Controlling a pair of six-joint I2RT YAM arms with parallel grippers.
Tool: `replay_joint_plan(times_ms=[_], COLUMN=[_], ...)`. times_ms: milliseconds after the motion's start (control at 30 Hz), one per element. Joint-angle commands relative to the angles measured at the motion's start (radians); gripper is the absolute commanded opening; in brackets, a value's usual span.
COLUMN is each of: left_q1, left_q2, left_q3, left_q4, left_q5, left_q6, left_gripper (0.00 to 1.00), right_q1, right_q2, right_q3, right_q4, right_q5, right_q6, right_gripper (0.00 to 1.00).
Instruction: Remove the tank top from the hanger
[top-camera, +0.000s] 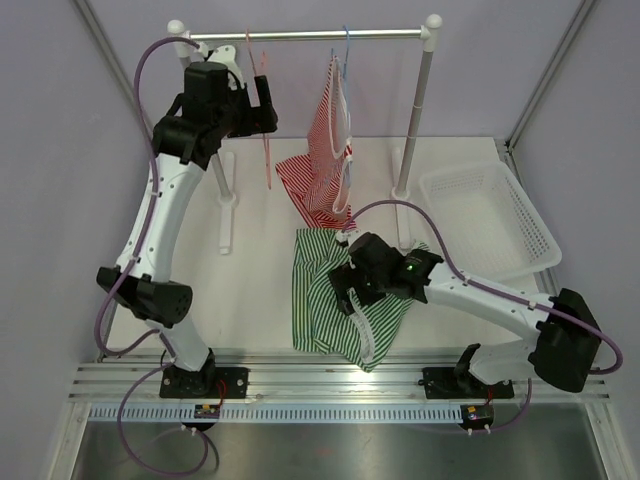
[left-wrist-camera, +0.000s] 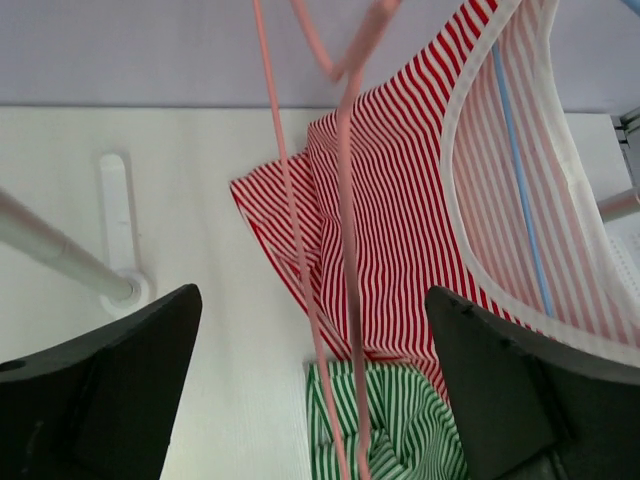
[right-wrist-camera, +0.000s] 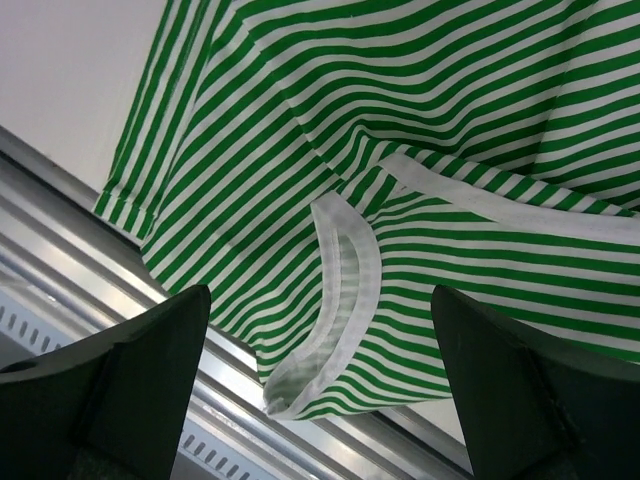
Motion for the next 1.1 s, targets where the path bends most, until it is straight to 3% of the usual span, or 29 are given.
replay_joint_plan(times_ms=[0, 100, 267, 533, 633, 667, 767, 800, 900, 1067], left_q1=[0.001, 0.001, 0.001, -0.001, -0.001, -0.001, -0.001, -0.001, -0.001, -0.002], left_q2=[-0.186, -0.307, -0.499, -0.757, -0.801, -0.812, -0.869, -0.887, -0.959, -1.048], left_q3=[-0.086, -0.218, -0.448, -0.683, -0.728, -0.732, -0.768, -0.792, -0.887, -1.042], left_q4=[0.042, 0.042, 0.07, 0.119, 0.09, 0.073, 0.024, 0.032, 0.056, 0.113], left_q5=[0.002, -0.035, -0.11, -0.068, -0.081, -0.09, -0.153, -0.179, -0.206, -0.294], left_q6=[-0.028, -0.051, -0.104, -0.133, -0.099, -0.085, -0.026, 0.0, 0.043, 0.06], left_gripper=[0.99, 0.99, 0.99, 0.99, 0.99, 0.99, 0.99, 0.99, 0.99, 0.99], right_q1=[0.037, 0.053, 0.053, 0.053, 0.053, 0.053, 0.057, 0.057, 0.062, 0.069], right_q2=[0.062, 0.13, 0.186, 0.349, 0.39, 0.395, 0.401, 0.395, 0.334, 0.098], right_q3=[0.016, 0.006, -0.056, -0.065, -0.066, -0.068, -0.073, -0.073, -0.071, -0.05], right_q4=[0.08, 0.127, 0.308, 0.425, 0.413, 0.413, 0.394, 0.382, 0.353, 0.275], right_q5=[0.113, 0.233, 0.28, 0.314, 0.314, 0.317, 0.326, 0.331, 0.33, 0.36], right_q6=[0.049, 0.086, 0.106, 0.14, 0.146, 0.146, 0.129, 0.125, 0.114, 0.112], right_gripper=[1.0, 0.99, 1.0, 0.99, 0.87, 0.65, 0.38, 0.24, 0.0, 0.0])
